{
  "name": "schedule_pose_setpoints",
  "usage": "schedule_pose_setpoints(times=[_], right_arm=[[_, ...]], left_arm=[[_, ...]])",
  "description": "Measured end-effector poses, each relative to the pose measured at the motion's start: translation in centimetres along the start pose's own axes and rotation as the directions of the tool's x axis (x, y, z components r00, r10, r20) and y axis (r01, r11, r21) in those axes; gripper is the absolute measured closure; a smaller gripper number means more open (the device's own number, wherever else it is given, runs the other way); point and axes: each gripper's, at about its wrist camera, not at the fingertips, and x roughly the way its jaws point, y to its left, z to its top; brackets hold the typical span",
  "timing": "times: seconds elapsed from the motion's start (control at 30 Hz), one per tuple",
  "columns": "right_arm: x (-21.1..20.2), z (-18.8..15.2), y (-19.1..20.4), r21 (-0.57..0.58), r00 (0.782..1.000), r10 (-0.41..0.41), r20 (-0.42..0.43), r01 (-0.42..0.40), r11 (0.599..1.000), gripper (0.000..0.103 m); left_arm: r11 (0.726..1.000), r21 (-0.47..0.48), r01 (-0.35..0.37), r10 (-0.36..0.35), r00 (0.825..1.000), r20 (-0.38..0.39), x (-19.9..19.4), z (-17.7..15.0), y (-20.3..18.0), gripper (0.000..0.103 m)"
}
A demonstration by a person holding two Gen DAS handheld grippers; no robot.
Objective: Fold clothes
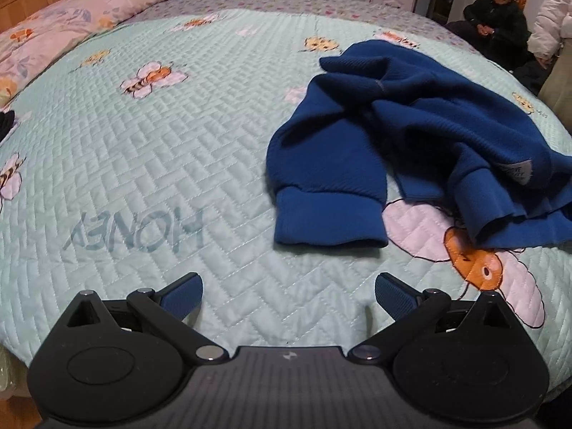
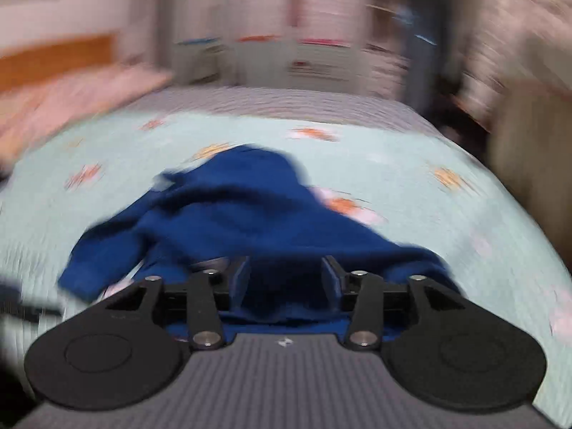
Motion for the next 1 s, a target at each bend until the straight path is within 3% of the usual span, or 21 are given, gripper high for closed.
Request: schedule_pose_setpoints(times=[0.13,0.2,0.33,0.37,0.43,0.47,0.5,0.57,0.63,0.7,0.8,0.87,0.93,1.0], right_arm=[[2.2,1.1,5.1,-0.244,1.000,-0.004,0.028,0.011,0.970,0.045],[3.7,1.9,6.7,-0.339,0.999,-0.016,0.030,0.025,0.940,0.020],[7.8,2.2,7.4,-0.387,0.995,-0.102,-0.016,0.088,0.918,0.018],[8.5,2.2,7.2,-0.357,0.996,-0.072,-0.058,0.047,0.933,0.020],[10.0,2.2,6.7,-0.291,0.990,-0.008,-0.138,-0.032,0.956,0.044],[10.5,2.2,6.6,-0.253,0.985,0.030,-0.173,-0.074,0.965,0.079],[10.4,2.2,6.9,-0.225,0.980,0.066,-0.187,-0.108,0.968,0.091],[9.4,2.3,8.0,-0.239,0.983,0.086,-0.162,-0.124,0.963,0.100],[7.8,3.3,7.7,-0.145,0.980,0.161,-0.114,-0.176,0.974,0.100],[5.5,4.8,5.4,0.026,0.977,0.212,-0.031,-0.211,0.977,0.101],[2.1,6.7,0.2,0.298,0.958,0.261,0.123,-0.286,0.911,0.101],[-0.6,7.1,-3.7,0.420,0.934,0.260,0.246,-0.344,0.840,0.103],[-4.2,6.7,-7.2,0.470,0.898,0.222,0.379,-0.394,0.790,0.103],[-6.9,6.2,-9.6,0.462,0.902,0.146,0.407,-0.341,0.818,0.102]], left_arm=[[1.000,-0.004,-0.005,0.005,1.000,0.004,0.1,0.1,0.3,0.001],[1.000,-0.019,0.002,-0.003,1.000,-0.004,0.3,0.3,0.6,0.001],[1.000,-0.026,0.008,-0.009,1.000,-0.017,0.6,0.3,1.0,0.001],[1.000,-0.026,0.009,-0.010,1.000,-0.022,0.6,0.3,1.1,0.001],[1.000,-0.026,0.009,-0.009,1.000,-0.030,0.8,0.3,1.2,0.001],[1.000,-0.027,0.007,-0.008,0.999,-0.033,0.8,0.3,1.2,0.001],[1.000,-0.029,0.006,-0.007,0.999,-0.037,0.9,0.3,1.3,0.001],[0.999,-0.040,0.004,-0.005,0.999,-0.036,0.8,0.3,1.5,0.001],[0.999,-0.051,0.000,-0.002,1.000,-0.029,0.5,0.3,1.7,0.001],[0.998,-0.058,-0.005,0.004,1.000,-0.018,0.1,0.3,1.9,0.001],[0.998,-0.065,-0.018,0.018,1.000,-0.001,-0.4,0.4,2.1,0.001],[0.997,-0.077,-0.020,0.021,1.000,0.004,-0.6,0.5,2.3,0.001],[0.996,-0.084,-0.018,0.018,1.000,0.007,-0.6,0.5,2.3,0.001],[0.996,-0.085,-0.014,0.015,1.000,0.006,-0.6,0.5,2.2,0.001]])
